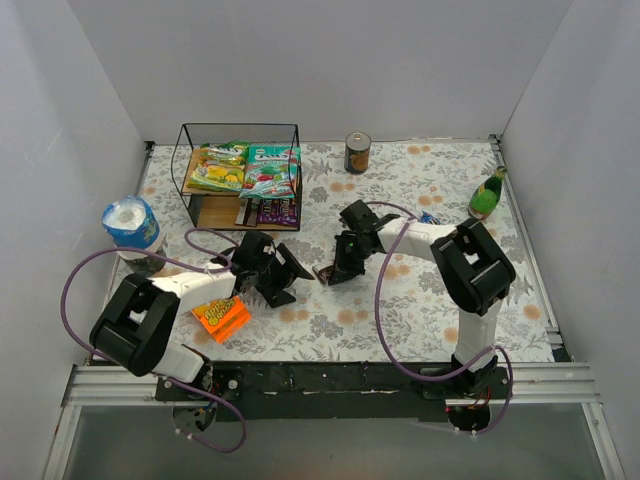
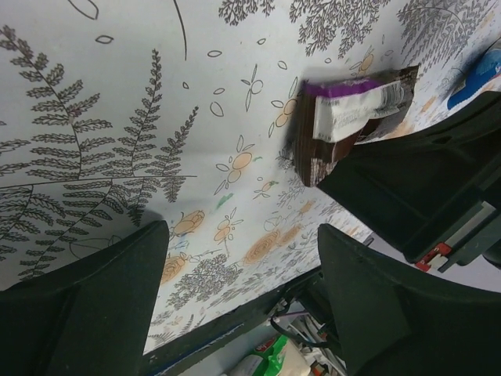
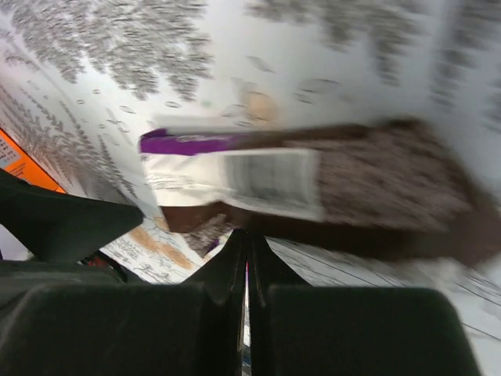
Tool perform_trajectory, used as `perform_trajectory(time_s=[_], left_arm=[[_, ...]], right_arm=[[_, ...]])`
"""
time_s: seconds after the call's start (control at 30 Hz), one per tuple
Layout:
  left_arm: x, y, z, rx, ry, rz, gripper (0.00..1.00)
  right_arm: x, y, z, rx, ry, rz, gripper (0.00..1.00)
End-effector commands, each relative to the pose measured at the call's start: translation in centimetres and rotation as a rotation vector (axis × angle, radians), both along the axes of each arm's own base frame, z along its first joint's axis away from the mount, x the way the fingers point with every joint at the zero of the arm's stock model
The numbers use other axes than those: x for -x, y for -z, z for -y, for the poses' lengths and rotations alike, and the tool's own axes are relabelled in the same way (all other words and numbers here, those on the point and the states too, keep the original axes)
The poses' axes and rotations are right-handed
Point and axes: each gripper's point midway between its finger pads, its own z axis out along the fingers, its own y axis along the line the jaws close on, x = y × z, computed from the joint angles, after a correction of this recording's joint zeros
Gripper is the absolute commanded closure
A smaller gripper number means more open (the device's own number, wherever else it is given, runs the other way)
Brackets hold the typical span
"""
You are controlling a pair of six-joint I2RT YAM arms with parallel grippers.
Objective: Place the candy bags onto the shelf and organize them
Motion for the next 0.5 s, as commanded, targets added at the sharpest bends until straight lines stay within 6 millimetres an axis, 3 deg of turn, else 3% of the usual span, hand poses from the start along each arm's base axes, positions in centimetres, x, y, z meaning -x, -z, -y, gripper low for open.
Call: perform_trajectory(time_s=[0.0,0.2,0.3,0.37,0.4,0.47], left_arm=[[-0.6,-0.6,0.6,0.019,-0.017,-0.009,0.22],[-2.1,-0.8,1.1,0.029,-0.033,0.036,0.18],[-3.9,-1.2,1.7,0.016,-0.01,0.106,0.18],[-4.9,-0.9,2.0,-0.009,-0.001,0.125,0.2],[-5.3,-0.8,2.1,-0.017,-0.002,0.129,0.21],[-5.7,0.1,2.2,-0.038,0.001,0.122,0.25]], right_arm=[[-0.1,-0.2,-1.8,0.016,-0.055,0.017,0.99],[0.6,-2.0,0.2,0.065,-0.059,0.078,0.99],[-0.6,-3.9,1.8,0.135,-0.058,0.179,0.99],[-1.5,-4.9,2.8,0.176,-0.051,0.241,0.93],[-2.1,-5.4,2.9,0.176,-0.047,0.263,0.84],[-3.3,-5.8,3.3,0.2,-0.044,0.301,0.82]])
